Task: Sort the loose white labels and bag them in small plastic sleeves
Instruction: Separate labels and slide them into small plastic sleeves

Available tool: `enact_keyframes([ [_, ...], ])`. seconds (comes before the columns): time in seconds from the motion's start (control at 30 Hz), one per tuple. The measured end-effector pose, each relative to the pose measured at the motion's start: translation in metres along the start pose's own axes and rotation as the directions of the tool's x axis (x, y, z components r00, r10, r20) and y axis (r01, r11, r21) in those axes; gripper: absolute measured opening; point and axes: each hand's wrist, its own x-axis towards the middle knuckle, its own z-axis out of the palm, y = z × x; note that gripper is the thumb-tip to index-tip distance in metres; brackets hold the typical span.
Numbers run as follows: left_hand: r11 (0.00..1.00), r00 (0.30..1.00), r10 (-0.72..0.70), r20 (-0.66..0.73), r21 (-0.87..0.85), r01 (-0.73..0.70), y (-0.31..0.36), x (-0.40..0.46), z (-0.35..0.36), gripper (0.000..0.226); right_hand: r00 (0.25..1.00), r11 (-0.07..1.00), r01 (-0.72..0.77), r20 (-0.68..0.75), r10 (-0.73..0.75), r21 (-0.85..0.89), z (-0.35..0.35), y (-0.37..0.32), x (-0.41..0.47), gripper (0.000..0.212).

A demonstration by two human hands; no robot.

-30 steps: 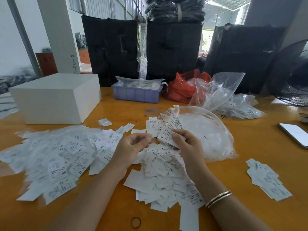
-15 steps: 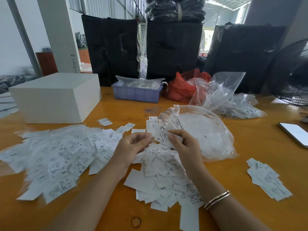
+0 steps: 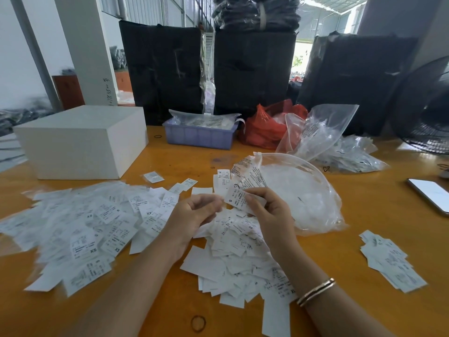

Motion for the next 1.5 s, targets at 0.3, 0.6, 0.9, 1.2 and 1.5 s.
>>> enact_keyframes([
  [0.3,1.000,1.000,0.006,-0.031,-0.001,-0.006,0.0007,0.0003,0.0001,0.018,1.000,0.999,-0.025,0.002,0.025,-0.036,0.0016,0.0018,-0.0013,0.018],
  [0.6,1.000,0.999,-0.011,-0.039,0.027,0.013,0.0008,0.0003,0.0006,0.032,0.999,0.999,-0.038,-0.024,0.038,0.015,0.0043,-0.0007,-0.0026,0.013],
  [0.9,0.999,1.000,-0.014,-0.023,0.043,0.015,-0.0013,0.0004,0.0003,0.029,0.999,0.982,0.038,0.038,-0.031,-0.186,0.0065,-0.0019,-0.0055,0.020],
  [1.2,0.999,0.998,0.023,-0.055,0.024,-0.021,-0.0013,0.0013,-0.0012,0.035,0.997,0.998,-0.059,0.052,0.061,-0.033,0.0033,-0.0043,-0.0047,0.026],
  [1.5,1.000,0.998,0.014,-0.061,0.025,-0.012,0.0010,-0.0003,0.0007,0.028,0.999,0.999,-0.028,0.037,0.030,-0.038,0.0041,-0.0043,-0.0043,0.033],
])
